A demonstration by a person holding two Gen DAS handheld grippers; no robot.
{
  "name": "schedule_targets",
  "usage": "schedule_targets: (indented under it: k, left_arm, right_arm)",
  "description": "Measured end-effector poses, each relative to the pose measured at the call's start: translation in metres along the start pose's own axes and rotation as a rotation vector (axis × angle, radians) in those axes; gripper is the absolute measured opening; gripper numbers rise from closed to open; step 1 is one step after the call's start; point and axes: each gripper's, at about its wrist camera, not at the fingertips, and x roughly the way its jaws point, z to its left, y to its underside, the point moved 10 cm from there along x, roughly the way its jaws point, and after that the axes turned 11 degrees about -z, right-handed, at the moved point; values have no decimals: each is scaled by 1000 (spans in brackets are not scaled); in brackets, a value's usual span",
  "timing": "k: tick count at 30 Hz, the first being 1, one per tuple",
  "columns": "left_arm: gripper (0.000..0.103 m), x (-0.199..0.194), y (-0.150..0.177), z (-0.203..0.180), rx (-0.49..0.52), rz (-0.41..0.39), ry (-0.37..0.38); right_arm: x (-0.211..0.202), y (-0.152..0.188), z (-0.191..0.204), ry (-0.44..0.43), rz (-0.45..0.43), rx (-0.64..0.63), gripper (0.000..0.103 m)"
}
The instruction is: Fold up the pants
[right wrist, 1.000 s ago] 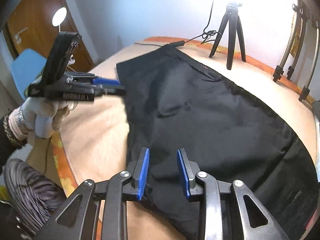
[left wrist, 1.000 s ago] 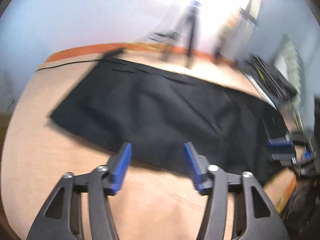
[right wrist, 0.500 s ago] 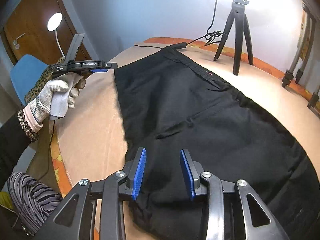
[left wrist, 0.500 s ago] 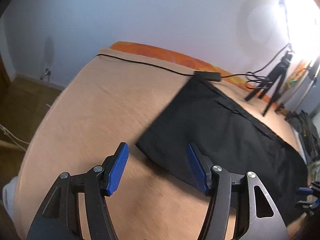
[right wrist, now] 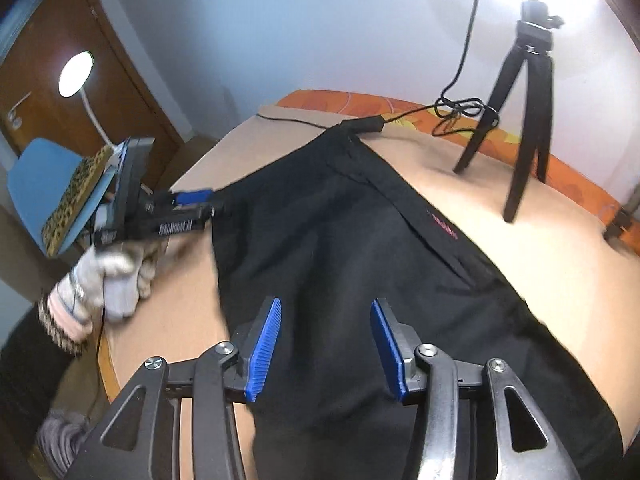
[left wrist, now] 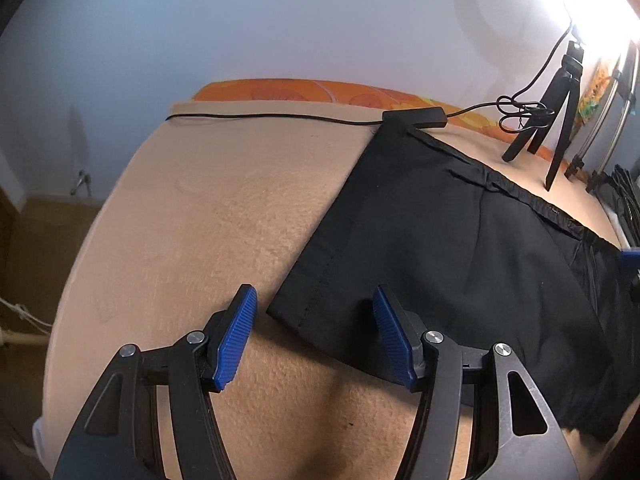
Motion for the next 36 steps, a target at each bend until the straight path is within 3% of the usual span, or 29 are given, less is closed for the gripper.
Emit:
schedule_targets:
  k: [4, 9, 18, 20, 26, 32, 33, 36]
  left_arm:
    - [23, -1, -4, 5, -8, -33, -10]
    - [9, -3, -7, -1, 0, -66, 15]
    - [8, -26, -11, -45, 101, -140, 135]
    - [8, -27, -9, -54, 131, -143, 144]
    - [7, -29, -7, -62, 158, -146, 160]
    - [7, -29, -6, -63, 154, -136, 172]
    - [7, -29, -5, -64, 158, -135, 172]
    - [7, -28, -5, -64, 170, -135, 169]
  right_arm:
    - [23, -14, 3, -20, 20, 38, 51]
    - [48, -22, 3, 5, 41, 49, 51]
    - [85, -63, 9, 23, 42, 67, 58]
    - [100, -76, 13, 2, 59, 98, 66]
    - [141, -105, 29, -36, 70, 145, 66]
    - [175, -112, 46, -46, 104, 152, 65]
    - [180, -109, 47, -37, 115, 146, 63]
    - [189, -101, 46, 36, 147, 97, 33]
